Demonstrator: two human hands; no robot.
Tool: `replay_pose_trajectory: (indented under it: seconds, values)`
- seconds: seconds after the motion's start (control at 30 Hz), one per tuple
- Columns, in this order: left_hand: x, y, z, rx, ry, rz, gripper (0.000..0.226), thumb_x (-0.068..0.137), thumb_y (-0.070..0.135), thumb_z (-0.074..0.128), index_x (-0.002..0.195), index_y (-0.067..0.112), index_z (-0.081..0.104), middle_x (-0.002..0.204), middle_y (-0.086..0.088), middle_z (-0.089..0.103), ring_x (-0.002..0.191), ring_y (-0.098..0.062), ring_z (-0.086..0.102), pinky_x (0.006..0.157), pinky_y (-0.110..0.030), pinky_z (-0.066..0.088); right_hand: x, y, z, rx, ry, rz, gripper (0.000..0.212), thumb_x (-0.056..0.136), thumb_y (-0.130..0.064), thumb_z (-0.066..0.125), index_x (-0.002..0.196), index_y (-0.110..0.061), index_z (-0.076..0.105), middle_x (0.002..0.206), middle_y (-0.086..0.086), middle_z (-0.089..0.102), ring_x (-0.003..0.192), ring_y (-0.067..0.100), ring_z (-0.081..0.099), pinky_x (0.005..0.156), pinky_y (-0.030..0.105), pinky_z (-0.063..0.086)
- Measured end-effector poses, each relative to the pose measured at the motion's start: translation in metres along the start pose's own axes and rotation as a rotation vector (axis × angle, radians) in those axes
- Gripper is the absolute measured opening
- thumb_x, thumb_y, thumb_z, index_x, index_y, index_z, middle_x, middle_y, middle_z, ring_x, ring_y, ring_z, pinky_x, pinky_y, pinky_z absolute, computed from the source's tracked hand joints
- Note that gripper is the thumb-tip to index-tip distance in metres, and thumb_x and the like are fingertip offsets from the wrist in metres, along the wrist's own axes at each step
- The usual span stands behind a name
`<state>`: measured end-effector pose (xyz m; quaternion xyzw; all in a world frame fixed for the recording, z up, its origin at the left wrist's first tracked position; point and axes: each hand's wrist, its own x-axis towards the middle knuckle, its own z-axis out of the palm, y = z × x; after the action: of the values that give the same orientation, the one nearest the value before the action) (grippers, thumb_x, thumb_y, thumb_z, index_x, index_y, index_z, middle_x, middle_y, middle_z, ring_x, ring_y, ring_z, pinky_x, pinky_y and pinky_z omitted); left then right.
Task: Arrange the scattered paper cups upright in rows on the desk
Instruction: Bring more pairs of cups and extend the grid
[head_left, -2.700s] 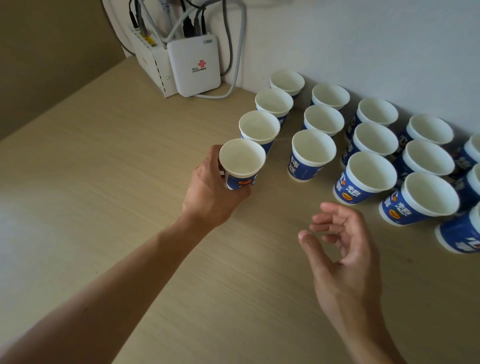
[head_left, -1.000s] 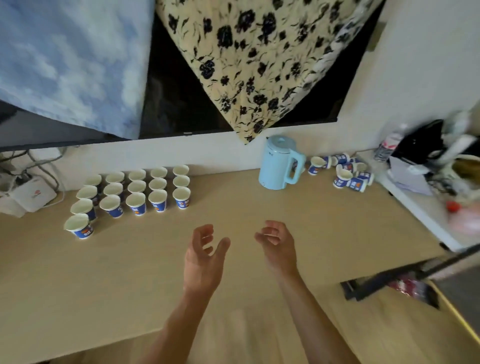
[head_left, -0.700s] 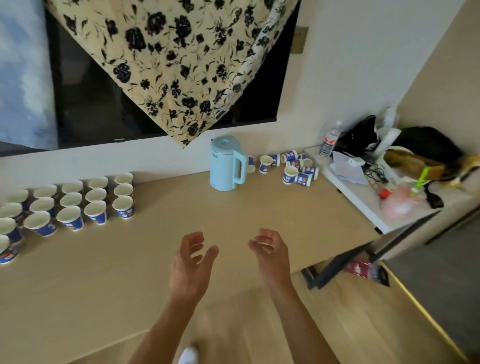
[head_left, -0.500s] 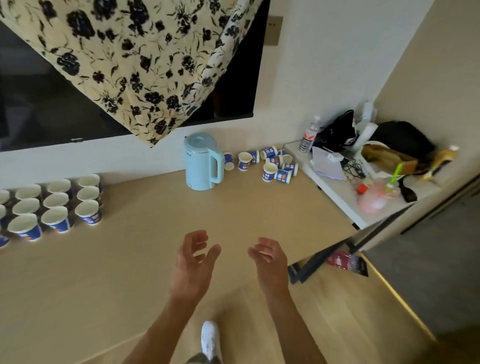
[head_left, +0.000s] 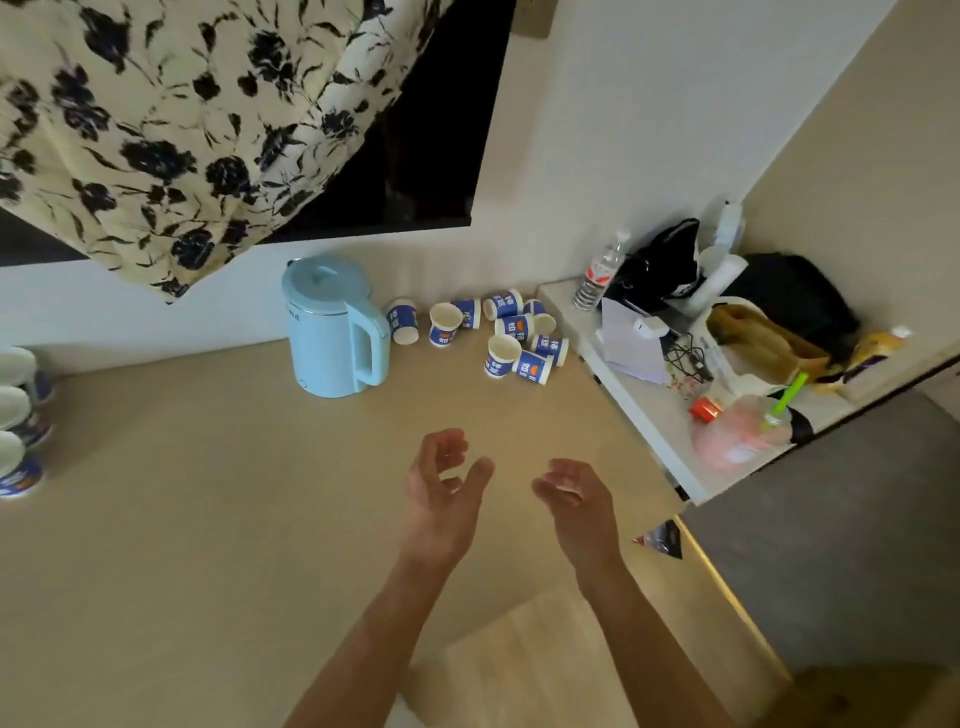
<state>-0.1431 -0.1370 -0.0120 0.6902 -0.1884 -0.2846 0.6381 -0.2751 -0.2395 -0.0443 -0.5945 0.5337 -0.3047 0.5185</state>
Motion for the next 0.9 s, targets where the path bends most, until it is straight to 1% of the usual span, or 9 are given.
replay_pose_trajectory:
  seconds: [0.1,0.2,0.3,0.37,0.53,0.6,0.67,0.8,0.9]
  values:
    - [0.021,0.005,0.008,0.021,0.017,-0.019,0.031,0.088,0.012,0.074,0.116,0.013,0.062,0.113,-0.002,0.067,0.106,-0.016,0.064,0.082,-0.025,0.053,0.037,0.002,0.009,-0.056,-0.046,0.017,0.028,0.087,-0.002,0.077,0.112,-0.009,0.064,0.1,0.013,0.069,0.087,0.021,0.064,0.071,0.016,0.047]
    - [0.032,0.004,0.016,0.048,0.048,-0.028,0.031,0.088,0.012,0.075,0.116,0.014,0.063,0.112,-0.001,0.068,0.105,-0.017,0.065,0.082,-0.026,0.053,0.076,0.008,0.019,-0.132,-0.092,0.02,0.032,0.087,-0.007,0.078,0.116,-0.008,0.064,0.103,0.013,0.07,0.083,0.02,0.064,0.065,0.012,0.047]
    - [0.041,0.0,0.033,0.086,0.08,-0.072,0.03,0.088,0.011,0.074,0.116,0.011,0.062,0.112,-0.003,0.067,0.106,-0.019,0.065,0.086,-0.032,0.055,0.124,0.014,0.028,-0.235,-0.158,0.034,0.035,0.088,-0.015,0.078,0.119,-0.011,0.064,0.106,0.009,0.071,0.083,0.019,0.066,0.067,0.021,0.049]
    - [0.045,-0.002,0.046,0.114,0.101,-0.087,0.031,0.088,0.012,0.074,0.117,0.01,0.063,0.112,-0.003,0.067,0.106,-0.019,0.065,0.088,-0.035,0.055,0.155,0.016,0.035,-0.278,-0.19,0.021,0.035,0.087,-0.018,0.078,0.119,-0.015,0.062,0.105,0.007,0.072,0.082,0.017,0.067,0.068,0.023,0.049]
    - [0.059,-0.005,0.084,0.178,0.203,-0.126,0.028,0.088,0.018,0.075,0.113,0.016,0.064,0.111,0.003,0.067,0.105,-0.013,0.065,0.087,-0.032,0.056,0.233,0.022,0.05,-0.463,-0.286,-0.067,0.044,0.084,-0.02,0.074,0.125,-0.017,0.058,0.096,-0.002,0.063,0.102,0.022,0.066,0.09,0.034,0.05]
    - [0.066,-0.008,0.1,0.173,0.261,-0.162,0.025,0.088,0.018,0.075,0.11,0.018,0.065,0.109,0.004,0.067,0.105,-0.014,0.066,0.088,-0.036,0.057,0.265,0.025,0.056,-0.582,-0.362,-0.164,0.048,0.086,-0.016,0.071,0.131,-0.013,0.054,0.101,0.004,0.064,0.108,0.027,0.064,0.091,0.038,0.049]
    - [0.072,-0.013,0.12,0.204,0.296,-0.184,0.023,0.087,0.017,0.075,0.108,0.018,0.065,0.109,0.003,0.068,0.104,-0.015,0.066,0.088,-0.036,0.057,0.296,0.03,0.058,-0.711,-0.389,-0.219,0.049,0.089,-0.014,0.066,0.135,-0.015,0.05,0.115,0.01,0.066,0.116,0.03,0.061,0.091,0.04,0.048]
    - [0.077,-0.016,0.135,0.225,0.366,-0.185,0.023,0.088,0.018,0.075,0.108,0.02,0.066,0.109,0.005,0.069,0.104,-0.013,0.066,0.08,-0.023,0.054,0.333,0.035,0.069,-0.858,-0.394,-0.347,0.047,0.093,-0.018,0.064,0.138,-0.018,0.049,0.132,0.007,0.062,0.125,0.029,0.058,0.091,0.041,0.049]
    - [0.083,-0.017,0.147,0.241,0.412,-0.204,0.023,0.088,0.018,0.075,0.109,0.019,0.066,0.109,0.005,0.07,0.104,-0.013,0.067,0.081,-0.023,0.054,0.354,0.041,0.074,-0.958,-0.395,-0.431,0.04,0.096,-0.019,0.063,0.134,-0.016,0.052,0.133,0.008,0.062,0.123,0.03,0.06,0.093,0.045,0.053]
